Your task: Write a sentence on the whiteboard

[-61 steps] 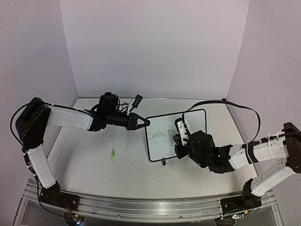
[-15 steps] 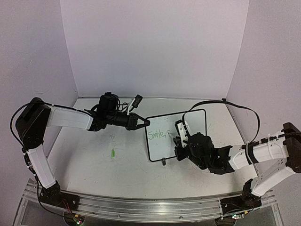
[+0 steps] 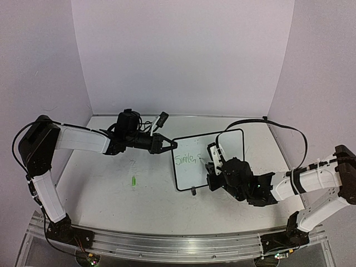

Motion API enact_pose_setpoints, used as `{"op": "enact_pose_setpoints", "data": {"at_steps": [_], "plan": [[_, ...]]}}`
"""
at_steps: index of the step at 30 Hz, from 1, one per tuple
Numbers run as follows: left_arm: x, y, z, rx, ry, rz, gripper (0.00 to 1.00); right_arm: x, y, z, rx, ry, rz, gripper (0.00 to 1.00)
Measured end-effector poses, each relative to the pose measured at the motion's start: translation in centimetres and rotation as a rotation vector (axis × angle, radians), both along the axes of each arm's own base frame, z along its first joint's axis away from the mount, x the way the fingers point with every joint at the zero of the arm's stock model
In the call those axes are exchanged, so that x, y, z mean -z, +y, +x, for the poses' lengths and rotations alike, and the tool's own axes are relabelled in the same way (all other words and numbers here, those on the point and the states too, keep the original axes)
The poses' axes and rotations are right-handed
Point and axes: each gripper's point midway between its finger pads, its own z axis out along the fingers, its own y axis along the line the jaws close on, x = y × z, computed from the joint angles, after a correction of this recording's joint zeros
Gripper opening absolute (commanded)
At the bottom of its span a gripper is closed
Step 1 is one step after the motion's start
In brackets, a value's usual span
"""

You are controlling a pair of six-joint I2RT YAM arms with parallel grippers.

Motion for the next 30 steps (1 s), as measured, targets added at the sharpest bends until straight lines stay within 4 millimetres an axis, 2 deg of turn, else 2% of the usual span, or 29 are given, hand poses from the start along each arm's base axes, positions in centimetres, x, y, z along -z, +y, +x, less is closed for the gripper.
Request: {"op": "enact_pose_setpoints", "data": {"at_steps": [22,27,30], "plan": [[0.0,0.0,0.0,-0.003,0.001,0.002,0.00,0.8,0.6,-0.5,-0.023,0.007,-0.034,0.00],[0.0,0.0,0.0,-0.001,0.000,0.001,0.00,0.3,0.7,-0.6,-0.036,-0.009,-0.023,0.00],[-0.1,0.0,0.0,0.000,-0.001,0.000,0.00,-1.1,-0.7,-1.5,-0.043,-0.045,0.025,0.00]]}}
